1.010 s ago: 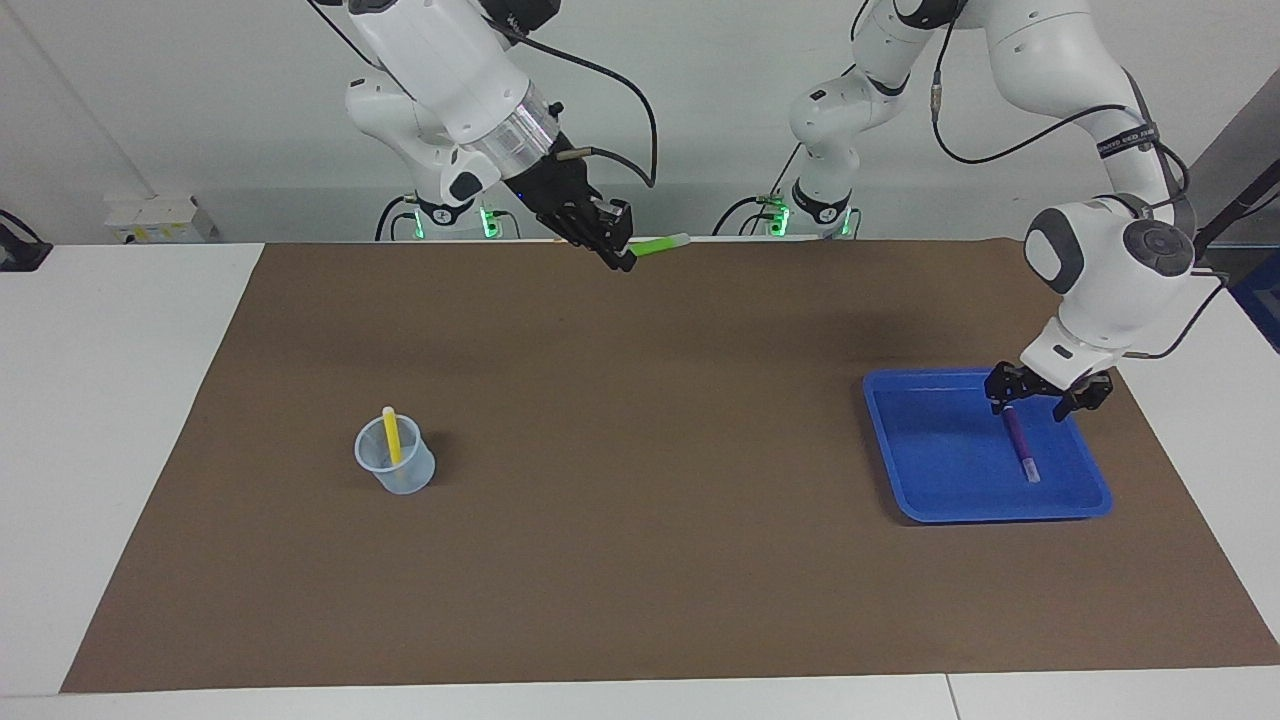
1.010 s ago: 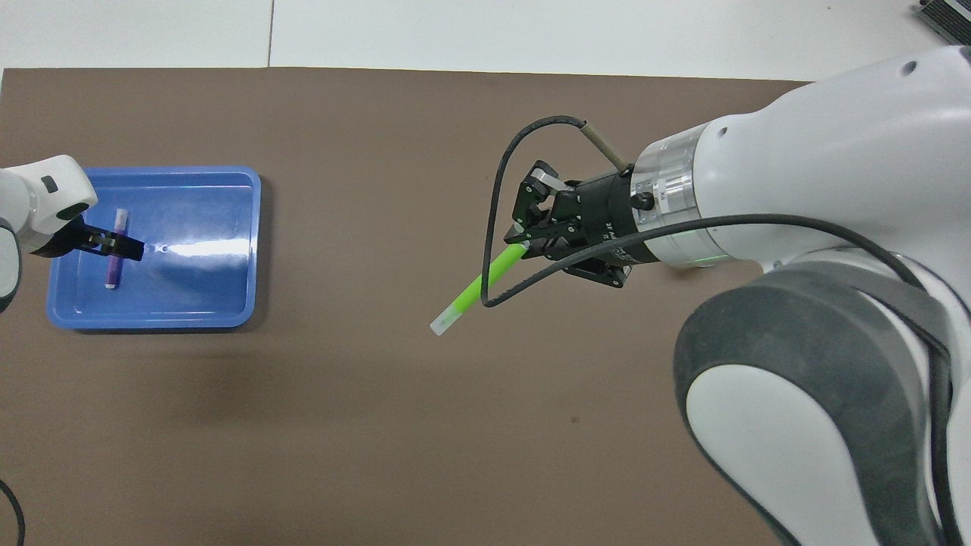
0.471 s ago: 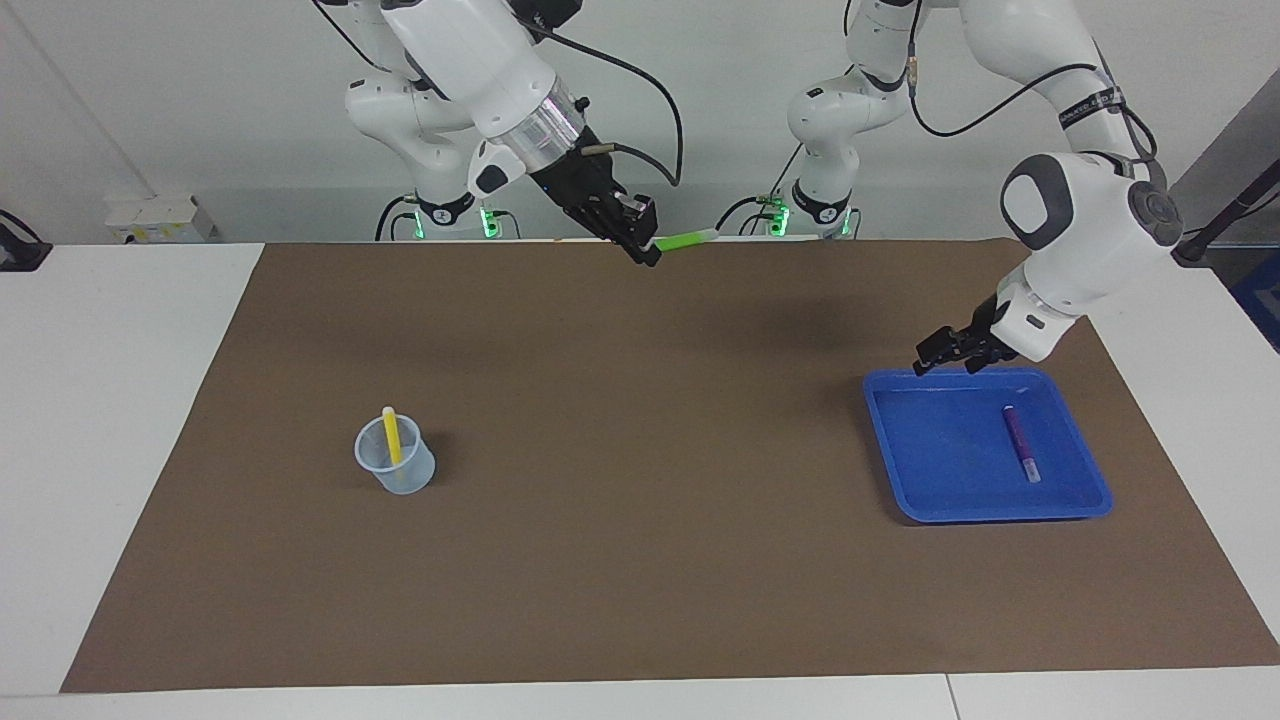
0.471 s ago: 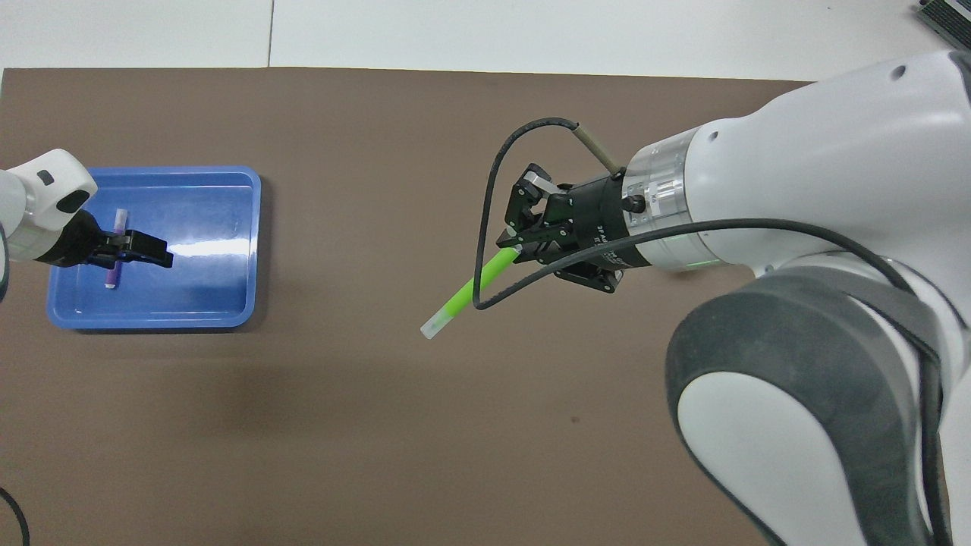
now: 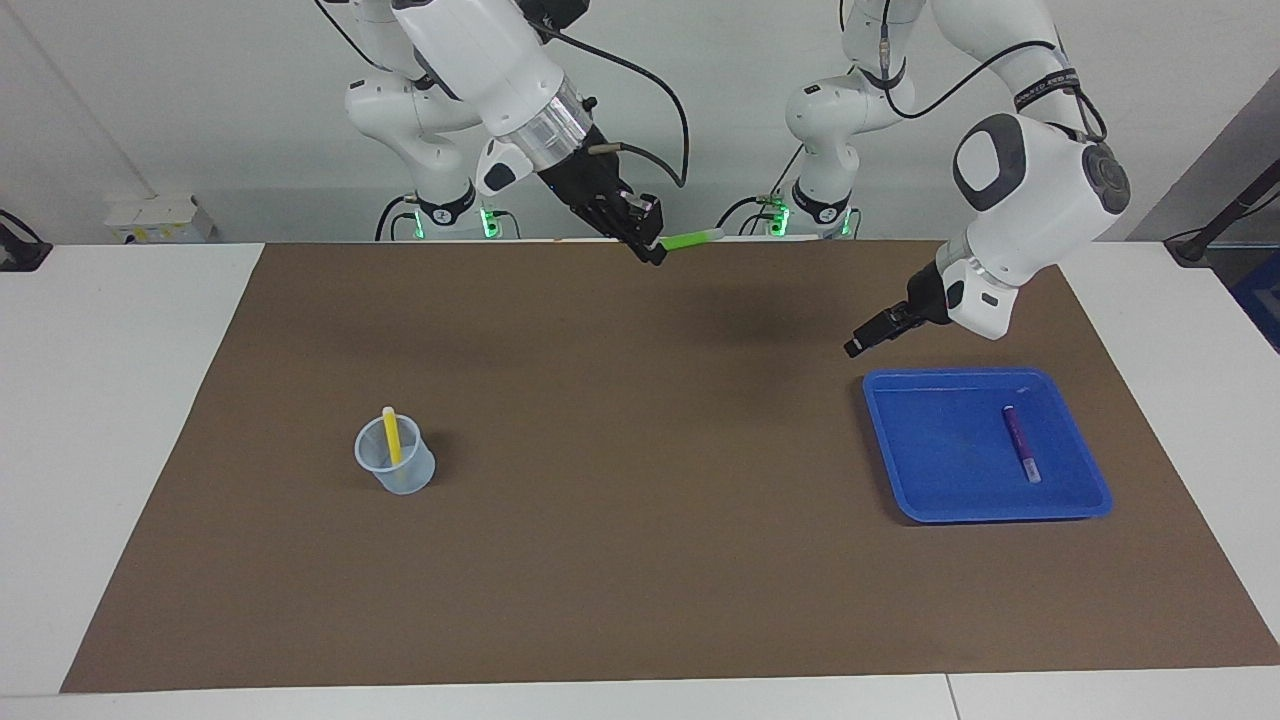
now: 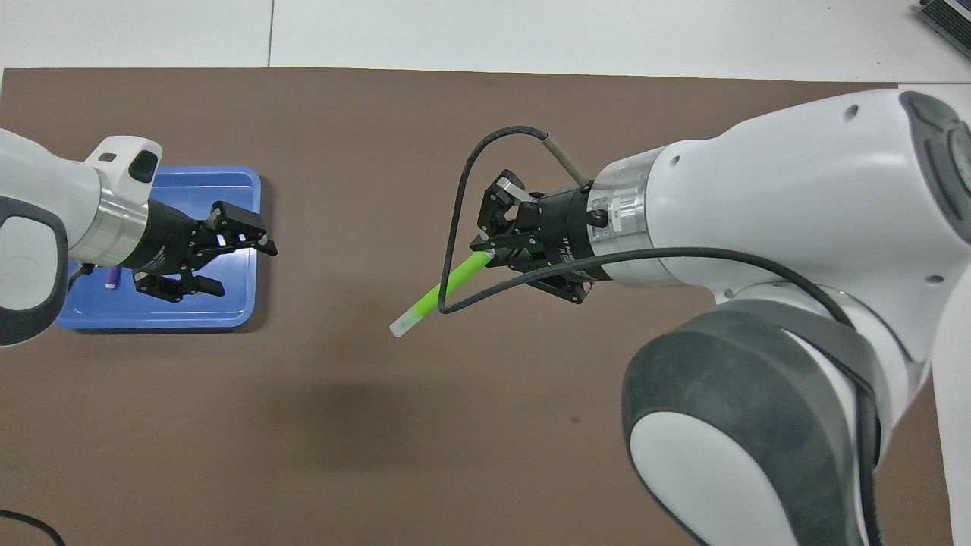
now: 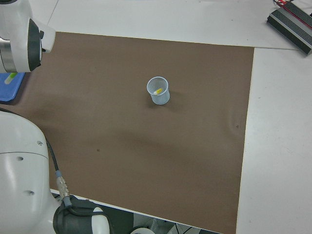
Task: Right arm passes pens to left for tray arrangement
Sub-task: 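Carry the highlighter toward the left gripper while the left gripper rises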
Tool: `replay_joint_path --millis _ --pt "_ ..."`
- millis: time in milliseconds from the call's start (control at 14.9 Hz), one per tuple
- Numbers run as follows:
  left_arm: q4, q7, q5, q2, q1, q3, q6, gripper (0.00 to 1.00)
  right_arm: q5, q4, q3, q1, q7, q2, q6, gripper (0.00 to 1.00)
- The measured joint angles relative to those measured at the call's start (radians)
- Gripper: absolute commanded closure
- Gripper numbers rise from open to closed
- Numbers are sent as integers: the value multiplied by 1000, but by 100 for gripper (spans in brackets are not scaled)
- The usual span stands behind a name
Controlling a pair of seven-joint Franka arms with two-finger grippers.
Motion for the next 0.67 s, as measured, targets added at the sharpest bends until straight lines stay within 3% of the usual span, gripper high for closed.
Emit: replay_joint_path --millis 404,673 --pt "37 -473 -170 -20 -10 -47 2 1 16 -3 -1 0 0 -1 3 100" --pt "100 -766 -191 -22 -10 -81 -5 1 17 -4 -1 0 0 -1 3 100"
